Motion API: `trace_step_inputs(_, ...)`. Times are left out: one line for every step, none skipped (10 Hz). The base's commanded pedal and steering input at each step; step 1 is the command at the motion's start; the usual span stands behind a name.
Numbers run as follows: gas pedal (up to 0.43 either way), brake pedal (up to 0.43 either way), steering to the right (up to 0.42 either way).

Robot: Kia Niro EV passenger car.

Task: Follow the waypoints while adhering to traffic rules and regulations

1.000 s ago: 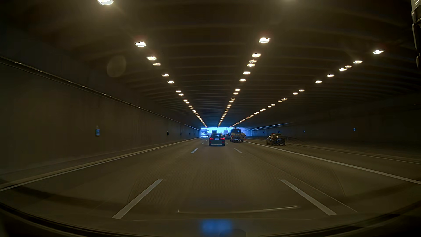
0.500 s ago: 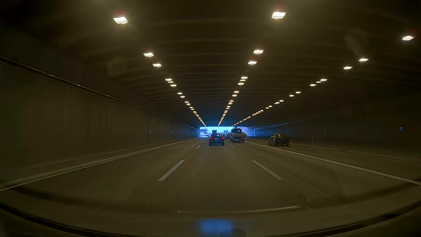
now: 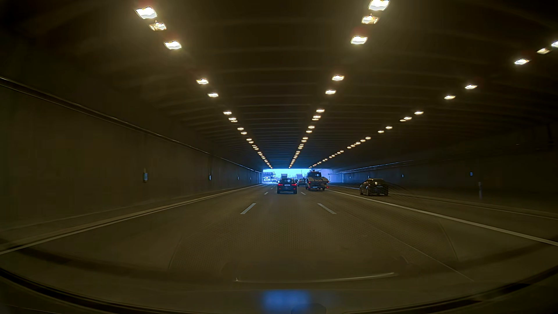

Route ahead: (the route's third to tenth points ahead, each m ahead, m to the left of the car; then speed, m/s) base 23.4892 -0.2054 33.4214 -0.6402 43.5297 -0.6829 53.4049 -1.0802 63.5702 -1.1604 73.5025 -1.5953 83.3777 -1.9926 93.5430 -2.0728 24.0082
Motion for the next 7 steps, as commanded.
trace_step_inputs(0.177,0.000,0.000)
trace_step_inputs(0.177,0.000,0.000)
trace_step_inputs(0.177,0.000,0.000)
trace_step_inputs(0.169,0.000,0.000)
trace_step_inputs(0.118,0.000,0.000)
trace_step_inputs(0.028,0.000,0.000)
trace_step_inputs(0.000,0.000,0.000)
